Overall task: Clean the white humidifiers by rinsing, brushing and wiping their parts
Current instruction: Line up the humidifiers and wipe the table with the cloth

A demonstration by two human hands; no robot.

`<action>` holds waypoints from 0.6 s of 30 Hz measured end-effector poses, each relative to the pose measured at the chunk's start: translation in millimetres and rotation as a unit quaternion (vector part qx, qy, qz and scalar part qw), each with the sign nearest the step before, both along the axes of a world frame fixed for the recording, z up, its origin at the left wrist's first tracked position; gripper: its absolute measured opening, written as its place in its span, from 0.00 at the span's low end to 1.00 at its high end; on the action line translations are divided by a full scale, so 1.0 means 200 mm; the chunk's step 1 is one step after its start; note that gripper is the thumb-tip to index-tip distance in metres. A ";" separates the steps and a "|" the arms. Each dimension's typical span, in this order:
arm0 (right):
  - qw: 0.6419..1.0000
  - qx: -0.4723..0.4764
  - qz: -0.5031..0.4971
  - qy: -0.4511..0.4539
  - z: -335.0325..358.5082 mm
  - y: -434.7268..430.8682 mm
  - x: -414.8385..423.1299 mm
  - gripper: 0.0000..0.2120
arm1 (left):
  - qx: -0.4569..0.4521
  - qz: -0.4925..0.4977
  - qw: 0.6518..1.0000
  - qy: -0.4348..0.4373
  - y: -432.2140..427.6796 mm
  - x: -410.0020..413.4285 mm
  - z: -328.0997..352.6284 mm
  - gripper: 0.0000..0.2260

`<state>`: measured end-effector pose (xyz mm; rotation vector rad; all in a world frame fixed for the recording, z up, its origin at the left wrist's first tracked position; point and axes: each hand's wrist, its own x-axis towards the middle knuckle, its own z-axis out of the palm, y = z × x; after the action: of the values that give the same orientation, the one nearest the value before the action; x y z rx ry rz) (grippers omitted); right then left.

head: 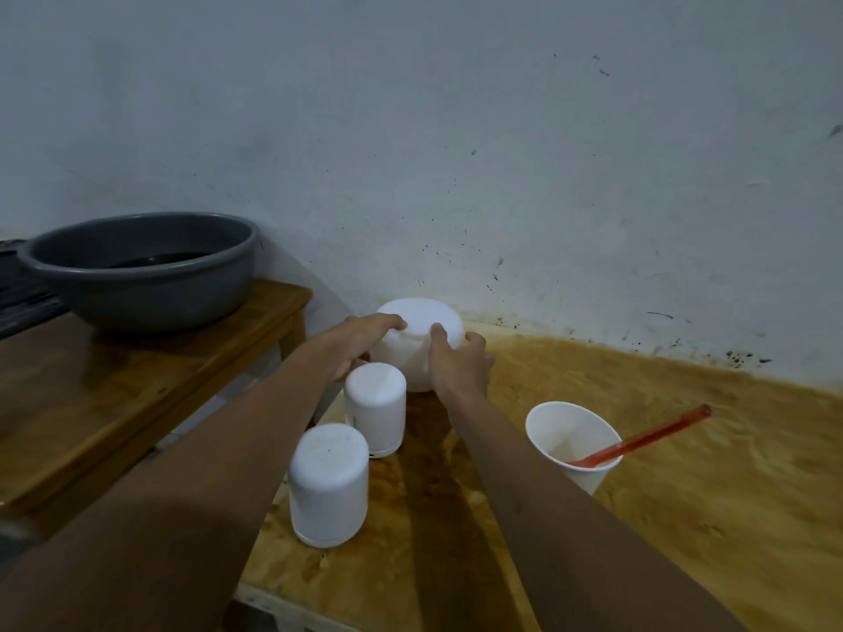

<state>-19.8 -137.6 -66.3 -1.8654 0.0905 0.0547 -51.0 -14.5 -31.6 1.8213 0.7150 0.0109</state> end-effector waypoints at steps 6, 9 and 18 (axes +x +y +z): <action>0.997 -0.031 0.064 -0.021 0.06 -0.06 -0.13 0.27 | 0.127 0.066 0.989 -0.035 -0.06 -0.01 0.03 0.34; 0.991 -0.068 0.106 -0.051 0.12 -0.12 -0.24 0.26 | 0.192 0.066 0.973 -0.113 -0.13 -0.07 0.10 0.27; 0.956 -0.195 0.163 -0.146 0.20 -0.49 -0.62 0.14 | 0.102 -0.026 0.950 -0.293 -0.49 -0.36 0.31 0.04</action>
<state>-143.7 -236.1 -25.9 -2.2462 -0.4422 -0.0137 -122.3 -111.9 31.4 1.8939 0.2478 0.5868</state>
